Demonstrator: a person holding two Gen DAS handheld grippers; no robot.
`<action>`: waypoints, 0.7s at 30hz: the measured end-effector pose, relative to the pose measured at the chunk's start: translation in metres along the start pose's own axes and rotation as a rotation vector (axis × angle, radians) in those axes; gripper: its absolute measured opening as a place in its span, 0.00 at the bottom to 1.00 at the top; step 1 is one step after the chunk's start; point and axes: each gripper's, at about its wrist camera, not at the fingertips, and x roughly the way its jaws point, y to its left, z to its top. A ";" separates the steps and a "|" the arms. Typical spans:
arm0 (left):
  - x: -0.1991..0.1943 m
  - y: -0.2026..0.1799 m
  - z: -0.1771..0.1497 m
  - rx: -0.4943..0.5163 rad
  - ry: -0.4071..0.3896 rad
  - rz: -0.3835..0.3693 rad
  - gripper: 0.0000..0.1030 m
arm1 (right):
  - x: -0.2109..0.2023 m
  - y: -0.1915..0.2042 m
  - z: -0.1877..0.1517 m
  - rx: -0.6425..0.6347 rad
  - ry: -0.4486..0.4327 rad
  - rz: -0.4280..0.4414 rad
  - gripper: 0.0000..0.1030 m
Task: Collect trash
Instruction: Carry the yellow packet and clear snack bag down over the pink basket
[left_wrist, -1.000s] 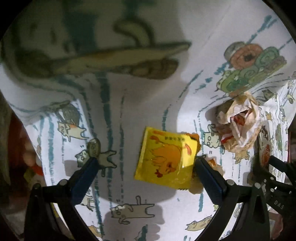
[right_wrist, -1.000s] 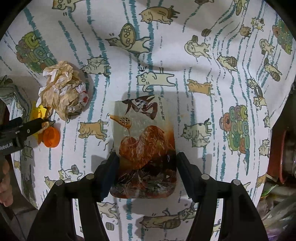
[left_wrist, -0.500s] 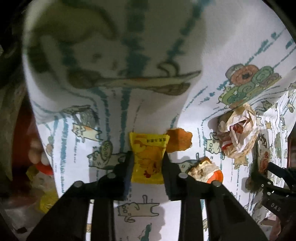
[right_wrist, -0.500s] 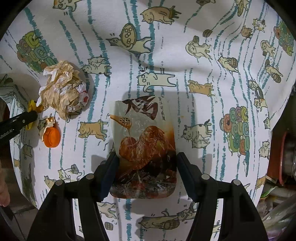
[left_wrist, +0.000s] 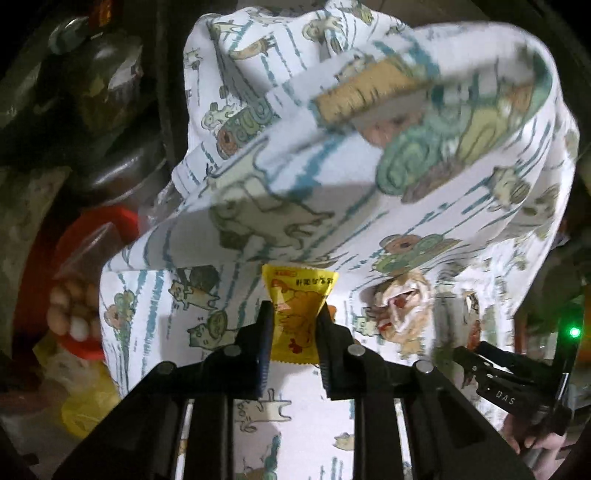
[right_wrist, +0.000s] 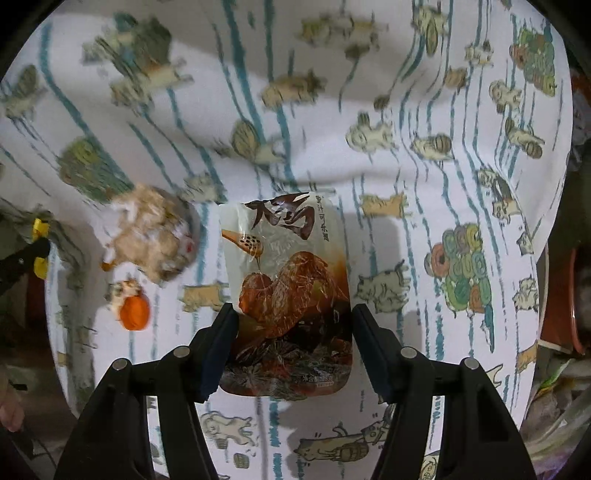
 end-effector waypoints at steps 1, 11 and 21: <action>0.003 -0.002 0.000 -0.018 0.012 -0.048 0.20 | -0.004 -0.001 -0.001 0.006 -0.008 0.029 0.63; -0.014 0.011 0.007 -0.019 -0.001 -0.091 0.20 | -0.035 -0.014 -0.003 0.005 -0.086 0.105 0.63; -0.069 -0.019 -0.026 0.032 -0.102 -0.042 0.20 | -0.097 -0.010 -0.020 -0.026 -0.202 0.153 0.63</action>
